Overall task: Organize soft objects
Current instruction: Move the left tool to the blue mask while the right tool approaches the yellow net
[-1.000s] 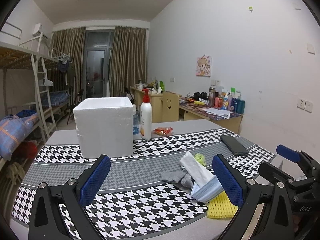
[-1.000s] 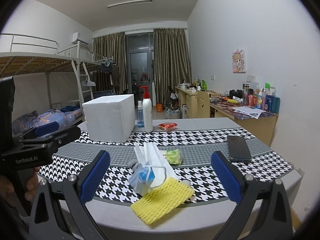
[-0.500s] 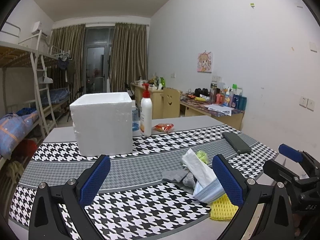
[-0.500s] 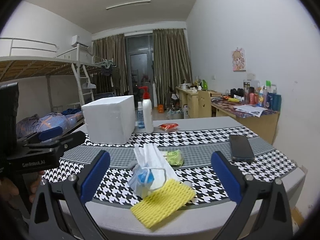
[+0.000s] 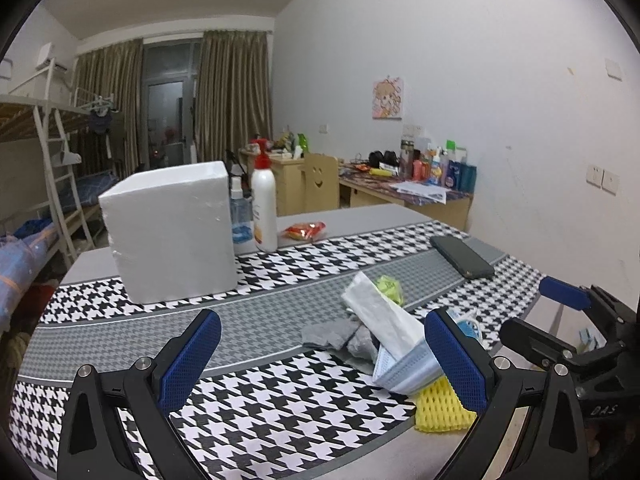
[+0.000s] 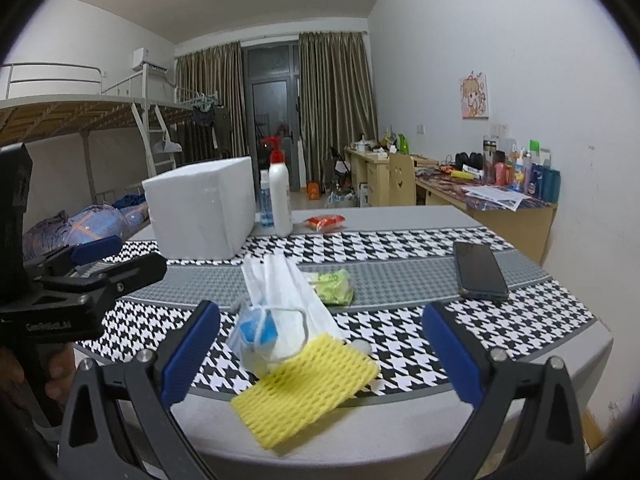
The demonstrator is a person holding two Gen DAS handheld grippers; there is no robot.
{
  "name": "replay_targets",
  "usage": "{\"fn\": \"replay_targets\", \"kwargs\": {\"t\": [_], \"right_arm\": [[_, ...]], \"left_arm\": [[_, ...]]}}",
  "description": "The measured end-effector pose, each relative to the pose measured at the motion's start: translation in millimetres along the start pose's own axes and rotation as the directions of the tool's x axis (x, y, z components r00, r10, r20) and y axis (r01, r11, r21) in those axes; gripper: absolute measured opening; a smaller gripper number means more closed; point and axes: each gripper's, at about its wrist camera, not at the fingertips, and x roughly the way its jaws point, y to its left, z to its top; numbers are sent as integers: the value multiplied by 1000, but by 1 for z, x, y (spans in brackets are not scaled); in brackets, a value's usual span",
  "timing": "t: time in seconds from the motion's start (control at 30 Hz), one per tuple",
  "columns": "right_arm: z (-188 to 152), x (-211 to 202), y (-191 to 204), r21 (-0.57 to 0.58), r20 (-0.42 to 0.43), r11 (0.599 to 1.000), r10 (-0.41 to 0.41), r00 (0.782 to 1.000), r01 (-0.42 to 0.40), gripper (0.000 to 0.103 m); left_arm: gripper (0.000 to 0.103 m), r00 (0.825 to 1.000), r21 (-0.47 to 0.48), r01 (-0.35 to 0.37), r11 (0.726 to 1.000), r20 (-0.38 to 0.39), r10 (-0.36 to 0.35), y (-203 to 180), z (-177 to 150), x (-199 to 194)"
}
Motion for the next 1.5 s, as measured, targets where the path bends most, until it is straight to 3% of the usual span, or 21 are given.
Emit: {"fn": "replay_targets", "kwargs": {"t": [0.73,1.23,1.3,1.37,1.5], "right_arm": [[-19,15,-25,39,-92,999,-24,995,28,102],[-33,22,-40,65,-156,998,-6,988,17,102],[-35,22,-42,63,-159,998,-6,987,16,102],[-37,23,-44,62,-165,998,-8,986,18,102],[-40,24,-48,66,-176,998,-9,984,21,102]], "left_arm": [[102,992,106,90,990,-99,-80,-30,-15,33],[102,973,186,171,967,-187,-136,-49,-27,61],[98,973,203,165,965,-191,-126,-53,-27,64],[88,972,234,166,958,-203,-119,-59,-28,68],[82,965,246,196,949,-220,-142,-65,-30,71]]}}
